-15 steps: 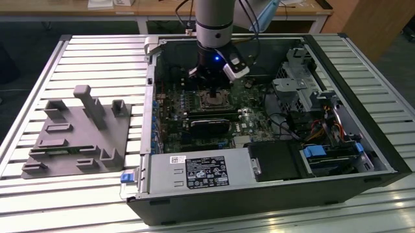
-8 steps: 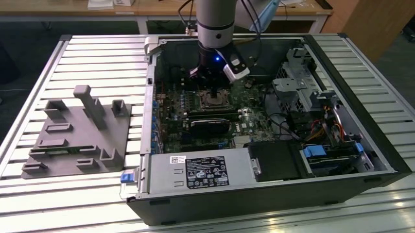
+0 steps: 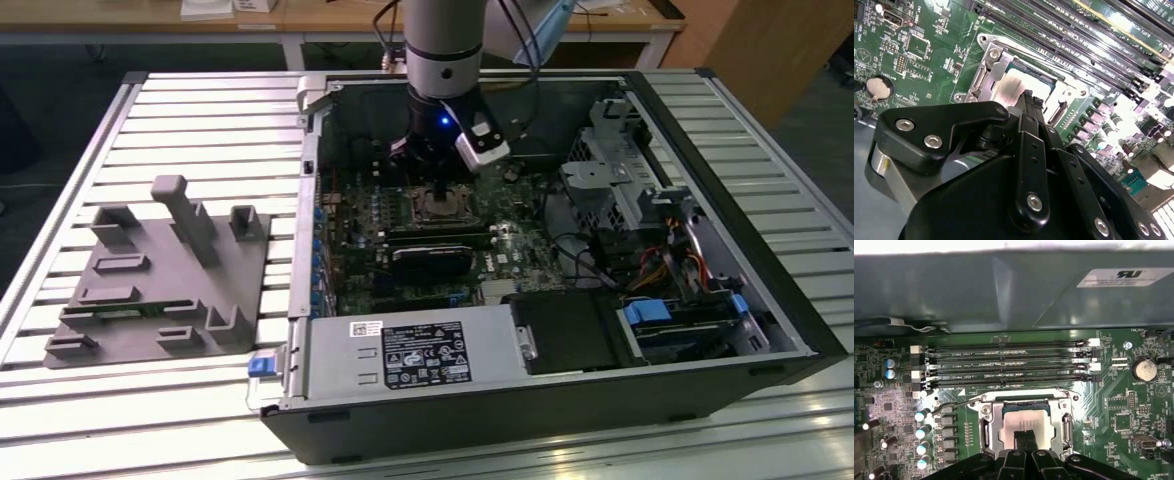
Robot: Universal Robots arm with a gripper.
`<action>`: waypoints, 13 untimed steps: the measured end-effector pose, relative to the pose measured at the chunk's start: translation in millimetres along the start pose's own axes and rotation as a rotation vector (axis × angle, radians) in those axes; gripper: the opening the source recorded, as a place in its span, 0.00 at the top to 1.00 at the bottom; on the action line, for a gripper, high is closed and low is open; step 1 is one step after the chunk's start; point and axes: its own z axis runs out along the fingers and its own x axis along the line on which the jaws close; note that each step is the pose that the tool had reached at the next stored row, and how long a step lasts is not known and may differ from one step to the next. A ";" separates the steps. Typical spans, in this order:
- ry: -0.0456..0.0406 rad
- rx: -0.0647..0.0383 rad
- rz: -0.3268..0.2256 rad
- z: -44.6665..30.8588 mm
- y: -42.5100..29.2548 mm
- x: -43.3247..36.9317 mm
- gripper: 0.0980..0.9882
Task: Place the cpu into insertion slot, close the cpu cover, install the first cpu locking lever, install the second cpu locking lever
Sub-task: 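Close the cpu cover, then install the first cpu locking lever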
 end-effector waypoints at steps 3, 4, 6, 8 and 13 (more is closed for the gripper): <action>0.0001 0.000 0.000 -4.0 0.0 -0.2 0.99; 0.0001 0.000 0.000 -4.9 0.0 -0.3 0.99; 0.0000 0.000 0.000 -4.9 0.1 -0.3 0.99; 0.0000 0.000 0.000 -5.0 0.0 -0.3 0.99; 0.0002 0.001 0.000 -5.3 0.1 -0.3 0.99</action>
